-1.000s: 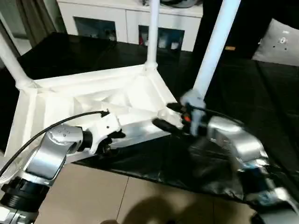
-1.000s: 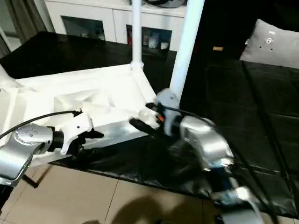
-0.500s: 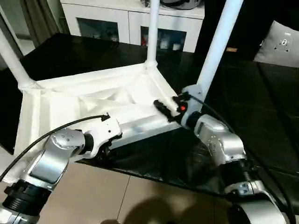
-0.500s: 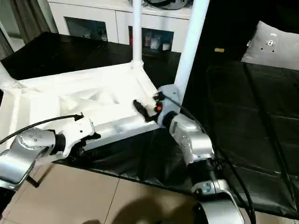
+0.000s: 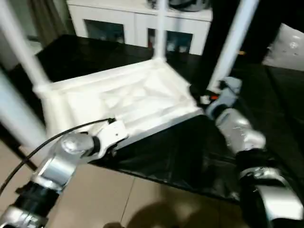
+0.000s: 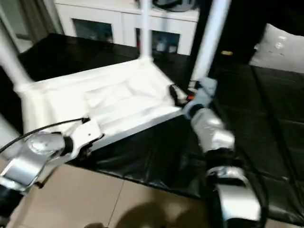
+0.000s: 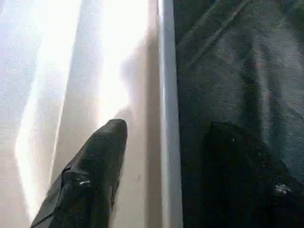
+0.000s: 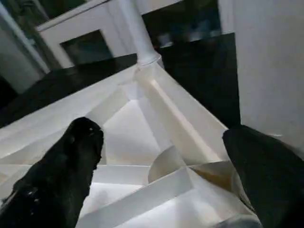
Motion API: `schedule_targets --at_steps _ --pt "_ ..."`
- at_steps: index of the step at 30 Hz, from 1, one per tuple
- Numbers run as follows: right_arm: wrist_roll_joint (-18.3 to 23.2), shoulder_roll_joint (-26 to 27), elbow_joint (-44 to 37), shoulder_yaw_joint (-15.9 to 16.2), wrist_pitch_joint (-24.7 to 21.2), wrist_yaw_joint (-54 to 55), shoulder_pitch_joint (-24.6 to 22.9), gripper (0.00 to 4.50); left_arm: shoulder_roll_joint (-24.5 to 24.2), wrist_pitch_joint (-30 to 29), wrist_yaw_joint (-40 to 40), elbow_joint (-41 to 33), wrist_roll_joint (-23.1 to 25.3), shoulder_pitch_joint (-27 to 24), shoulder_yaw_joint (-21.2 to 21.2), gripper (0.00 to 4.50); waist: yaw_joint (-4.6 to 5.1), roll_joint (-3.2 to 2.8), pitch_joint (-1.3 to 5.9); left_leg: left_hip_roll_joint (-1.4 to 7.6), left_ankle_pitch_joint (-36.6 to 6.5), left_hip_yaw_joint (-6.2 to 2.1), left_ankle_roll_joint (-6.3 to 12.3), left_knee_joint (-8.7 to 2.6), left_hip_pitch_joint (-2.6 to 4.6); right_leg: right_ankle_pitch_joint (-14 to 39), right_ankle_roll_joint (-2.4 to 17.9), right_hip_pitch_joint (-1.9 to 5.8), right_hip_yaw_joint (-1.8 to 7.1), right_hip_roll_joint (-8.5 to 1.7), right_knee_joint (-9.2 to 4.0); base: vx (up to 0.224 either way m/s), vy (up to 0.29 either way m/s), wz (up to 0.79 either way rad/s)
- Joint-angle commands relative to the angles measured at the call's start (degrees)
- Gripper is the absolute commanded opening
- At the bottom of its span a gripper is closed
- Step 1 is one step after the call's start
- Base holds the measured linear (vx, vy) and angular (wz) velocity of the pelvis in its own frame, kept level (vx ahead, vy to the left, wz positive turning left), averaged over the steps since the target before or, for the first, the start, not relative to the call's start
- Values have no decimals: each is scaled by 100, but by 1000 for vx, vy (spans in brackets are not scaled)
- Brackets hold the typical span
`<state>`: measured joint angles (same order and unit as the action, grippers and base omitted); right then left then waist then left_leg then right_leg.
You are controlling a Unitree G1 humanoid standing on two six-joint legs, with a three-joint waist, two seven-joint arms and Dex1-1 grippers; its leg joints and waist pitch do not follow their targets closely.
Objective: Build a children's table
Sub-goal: Rotate table base
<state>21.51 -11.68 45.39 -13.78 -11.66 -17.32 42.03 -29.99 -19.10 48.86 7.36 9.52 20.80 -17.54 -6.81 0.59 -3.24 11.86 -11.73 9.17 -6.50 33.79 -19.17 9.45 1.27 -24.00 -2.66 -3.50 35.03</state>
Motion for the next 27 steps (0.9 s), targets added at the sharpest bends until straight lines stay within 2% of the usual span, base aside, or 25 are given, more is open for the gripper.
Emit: schedule_targets --at_steps 1,4,5,10,11,13,16,18,19,20,21,23,24,25,26,27 --pt "-244 -379 -105 -195 349 4 6 450 18 102 -153 211 76 33 16 312 66 -30 407 5 -771 81 35 -368 -66 1002 1091 345 210 -291 -335 0 0 0" --pt "-467 -472 -212 66 574 -291 -106 450 37 121 -172 197 51 10 8 312 61 -1 418 13 -654 77 78 -353 -99 1023 1053 364 199 -312 -336 0 0 0" --pt "-551 -505 -220 174 698 -413 -149 450 43 119 -171 161 37 -14 16 312 70 36 417 12 -618 83 109 -352 -110 1017 1053 368 198 -312 -337 0 0 0" --pt "-690 -547 -330 425 791 -569 -314 450 33 151 -190 136 21 -49 34 312 86 25 402 12 -640 82 169 -350 -106 1195 1024 355 200 -314 -358 0 0 0" --pt "-753 -531 -525 478 855 -564 -482 450 113 233 -268 98 -102 -69 149 312 89 59 395 11 -652 82 186 -355 -111 1273 987 357 196 -307 -367 0 0 0" --pt "-761 -515 -637 470 866 -559 -561 450 188 252 -317 69 -184 -74 218 312 94 37 394 11 -673 79 174 -357 -111 1349 959 352 198 -308 -366 0 0 0" --pt "-840 -495 -1006 453 1084 -510 -813 450 548 384 -595 12 -391 -72 370 312 98 35 396 17 -694 85 183 -350 -112 1349 941 348 201 -307 -393 0 0 0" --pt "-866 -501 -1099 434 1170 -449 -863 450 617 359 -658 -33 -400 -94 373 312 106 49 401 12 -707 78 201 -353 -118 1369 923 352 193 -300 -387 0 0 0" --pt "-868 -515 -1225 381 1264 -351 -912 450 691 297 -723 -126 -413 -146 372 312 135 91 396 9 -722 84 225 -353 -123 1431 884 354 194 -297 -393 0 0 0" --pt "-913 -559 -1304 359 1346 -261 -938 450 787 223 -805 -241 -472 -209 419 312 145 79 396 14 -683 76 225 -352 -131 1445 846 361 196 -308 -384 0 0 0" --pt "-949 -583 -1316 364 1378 -234 -941 450 832 192 -843 -288 -508 -234 450 312 159 94 397 17 -646 79 224 -347 -139 1430 841 364 197 -310 -383 0 0 0" --pt "-1144 -694 -1192 393 1480 -91 -878 450 1094 129 -1113 -534 -724 -366 693 312 190 87 396 7 -633 91 243 -330 -141 1421 884 352 192 -290 -387 0 0 0" --pt "-1152 -698 -1173 385 1488 -76 -868 450 1133 123 -1161 -570 -746 -384 730 312 196 128 394 1 -642 98 268 -324 -147 1426 881 356 189 -285 -401 0 0 0" --pt "-1159 -702 -1155 376 1496 -61 -857 450 1182 109 -1224 -617 -772 -411 775 312 183 115 397 -11 -638 97 307 -321 -150 1454 850 355 189 -282 -402 0 0 0" --pt "-1191 -713 -1106 402 1486 -62 -835 450 1274 11 -1379 -757 -796 -510 860 312 202 145 399 -8 -614 90 330 -317 -180 1418 830 377 184 -281 -382 0 0 0" --pt "-1216 -720 -1079 421 1475 -65 -824 450 1334 -57 -1485 -852 -811 -579 914 312 194 141 398 -9 -615 91 343 -315 -166 1440 811 362 179 -280 -394 0 0 0"
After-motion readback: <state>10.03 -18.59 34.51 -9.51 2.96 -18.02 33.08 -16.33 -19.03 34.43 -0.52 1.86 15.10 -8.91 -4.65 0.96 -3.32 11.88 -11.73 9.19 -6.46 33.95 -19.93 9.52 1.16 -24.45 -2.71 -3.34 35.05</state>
